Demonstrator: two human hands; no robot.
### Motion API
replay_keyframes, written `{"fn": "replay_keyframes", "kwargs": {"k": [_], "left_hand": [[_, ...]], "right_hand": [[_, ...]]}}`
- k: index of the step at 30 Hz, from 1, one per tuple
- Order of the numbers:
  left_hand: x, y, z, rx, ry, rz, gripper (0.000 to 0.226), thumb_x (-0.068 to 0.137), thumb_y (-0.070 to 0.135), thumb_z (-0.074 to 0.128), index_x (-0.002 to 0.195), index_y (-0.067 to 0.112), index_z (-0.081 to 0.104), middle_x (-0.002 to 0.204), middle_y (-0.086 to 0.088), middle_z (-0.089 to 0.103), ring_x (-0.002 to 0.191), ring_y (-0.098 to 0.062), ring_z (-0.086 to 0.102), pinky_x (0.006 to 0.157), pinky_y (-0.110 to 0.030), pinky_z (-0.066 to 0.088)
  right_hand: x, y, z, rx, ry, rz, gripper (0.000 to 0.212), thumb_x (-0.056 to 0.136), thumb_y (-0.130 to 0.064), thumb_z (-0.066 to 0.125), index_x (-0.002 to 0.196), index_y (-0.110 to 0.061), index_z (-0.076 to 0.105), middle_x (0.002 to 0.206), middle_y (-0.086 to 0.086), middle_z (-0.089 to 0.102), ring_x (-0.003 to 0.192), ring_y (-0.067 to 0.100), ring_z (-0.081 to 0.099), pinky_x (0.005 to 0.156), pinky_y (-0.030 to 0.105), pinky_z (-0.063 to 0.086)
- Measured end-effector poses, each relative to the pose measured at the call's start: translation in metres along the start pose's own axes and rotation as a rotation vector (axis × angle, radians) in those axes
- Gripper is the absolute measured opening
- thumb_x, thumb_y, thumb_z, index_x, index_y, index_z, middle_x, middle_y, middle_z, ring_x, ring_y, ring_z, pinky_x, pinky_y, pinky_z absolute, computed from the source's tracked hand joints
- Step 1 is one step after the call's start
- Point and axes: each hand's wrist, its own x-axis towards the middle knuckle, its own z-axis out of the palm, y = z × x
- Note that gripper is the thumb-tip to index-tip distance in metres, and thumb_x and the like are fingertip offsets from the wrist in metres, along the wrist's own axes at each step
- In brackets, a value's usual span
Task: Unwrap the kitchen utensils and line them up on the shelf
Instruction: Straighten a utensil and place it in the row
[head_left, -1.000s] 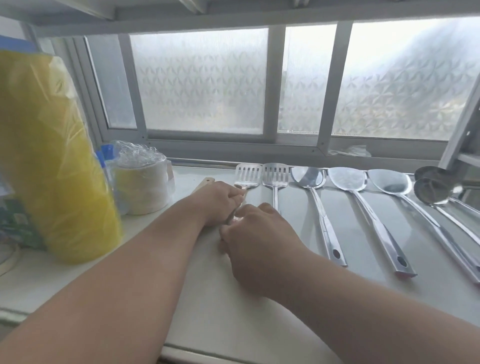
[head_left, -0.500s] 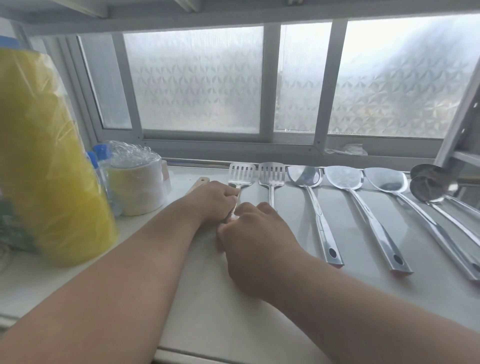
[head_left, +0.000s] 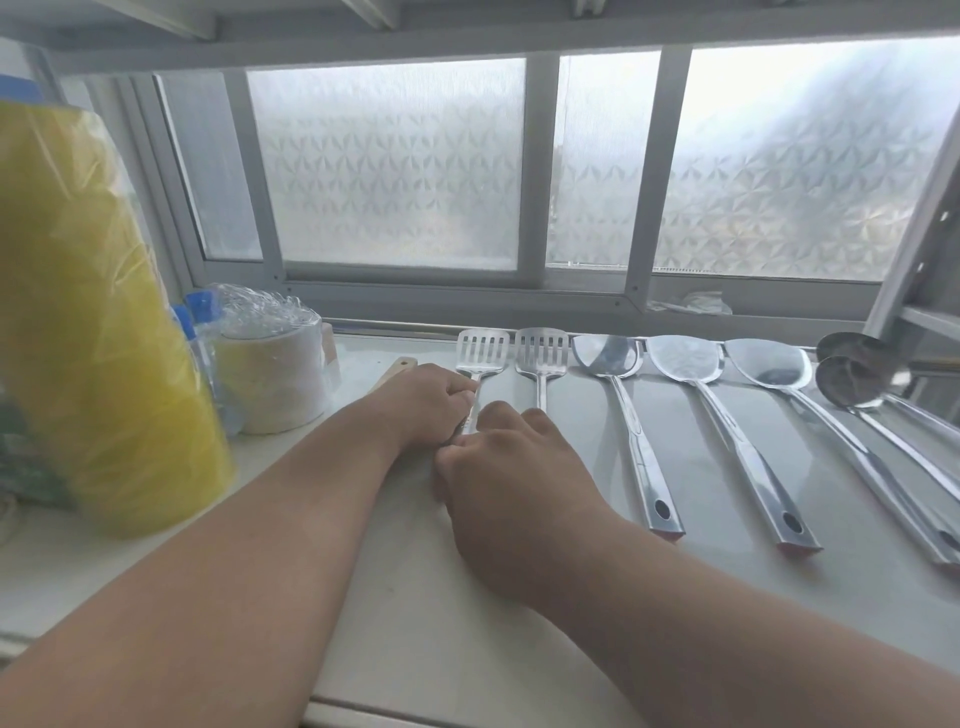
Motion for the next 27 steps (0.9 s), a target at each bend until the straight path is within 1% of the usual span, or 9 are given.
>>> {"fn": "replay_keyframes", "kwargs": {"k": [4,7,9,11,15,18,22,25,27], "left_hand": [[0.0000,-0.0012,0.0001,0.014,0.008,0.017,0.031,0.108,0.038,0.051,0.089,0.028,0.073,0.075,0.009,0.067,0.072,-0.013,0.058,0.078,-0.033,0.051],[0.0016,-0.0024,0.0002,0.021,0.020,0.027,0.034,0.108,0.036,0.051,0.093,0.015,0.072,0.077,0.000,0.069,0.069,-0.016,0.053,0.083,-0.041,0.056],[0.0022,-0.0028,0.0006,0.026,0.029,0.024,0.036,0.108,0.035,0.051,0.089,0.010,0.068,0.070,0.001,0.060,0.066,-0.017,0.049,0.078,-0.040,0.053],[0.0018,-0.0027,0.0009,0.031,0.032,0.023,0.037,0.108,0.037,0.051,0.088,0.010,0.067,0.071,-0.001,0.061,0.066,-0.017,0.049,0.077,-0.040,0.053],[0.0018,-0.0022,0.0012,0.043,0.041,0.019,0.036,0.108,0.037,0.050,0.084,0.017,0.067,0.086,-0.006,0.066,0.078,-0.018,0.056,0.094,-0.047,0.056],[0.0025,-0.0030,0.0009,0.041,0.043,0.034,0.038,0.108,0.037,0.050,0.089,0.010,0.069,0.077,-0.003,0.063,0.071,-0.018,0.054,0.089,-0.047,0.057],[0.0046,-0.0056,0.0018,0.038,0.054,0.041,0.038,0.108,0.037,0.051,0.090,0.010,0.070,0.085,-0.012,0.071,0.070,-0.018,0.054,0.085,-0.041,0.057],[0.0056,-0.0056,0.0023,0.039,0.053,0.043,0.037,0.108,0.037,0.052,0.091,0.010,0.071,0.072,-0.006,0.064,0.067,-0.018,0.052,0.078,-0.036,0.052],[0.0074,-0.0064,0.0022,0.036,0.052,0.043,0.037,0.108,0.038,0.052,0.091,0.012,0.072,0.081,-0.006,0.072,0.069,-0.018,0.054,0.083,-0.038,0.055]], "right_hand": [[0.0004,-0.0006,0.0006,0.007,0.007,-0.006,0.028,0.086,-0.014,0.048,0.103,-0.022,0.069,0.102,0.001,0.066,0.108,0.025,0.044,0.088,0.036,0.027],[0.0001,-0.0013,-0.0027,0.034,-0.012,-0.006,0.024,0.085,-0.011,0.048,0.099,-0.019,0.066,0.103,0.003,0.065,0.110,0.025,0.043,0.083,0.034,0.019],[0.0000,-0.0012,-0.0040,0.033,-0.014,-0.010,0.022,0.086,-0.010,0.048,0.096,-0.019,0.065,0.101,0.004,0.065,0.108,0.025,0.043,0.083,0.034,0.018],[0.0000,-0.0013,-0.0036,0.034,-0.019,-0.008,0.022,0.086,-0.010,0.047,0.096,-0.019,0.065,0.100,0.003,0.065,0.107,0.025,0.043,0.083,0.034,0.019],[0.0006,-0.0015,-0.0015,0.050,-0.035,-0.002,0.023,0.087,-0.011,0.048,0.098,-0.020,0.066,0.100,0.001,0.066,0.107,0.024,0.044,0.086,0.036,0.025],[0.0009,-0.0003,-0.0008,0.074,-0.037,0.010,0.023,0.089,-0.012,0.048,0.098,-0.021,0.067,0.102,0.000,0.067,0.108,0.024,0.045,0.087,0.036,0.025],[0.0007,0.0003,0.0004,0.105,-0.044,0.027,0.022,0.091,-0.015,0.049,0.099,-0.024,0.068,0.100,-0.001,0.067,0.108,0.024,0.046,0.090,0.036,0.030],[0.0007,0.0008,0.0027,0.118,-0.040,0.041,0.020,0.093,-0.018,0.050,0.097,-0.026,0.068,0.099,-0.001,0.066,0.108,0.023,0.046,0.087,0.036,0.028],[0.0012,0.0015,0.0041,0.107,-0.034,0.044,0.018,0.095,-0.020,0.050,0.095,-0.025,0.067,0.098,-0.001,0.066,0.107,0.023,0.046,0.087,0.036,0.030]]}}
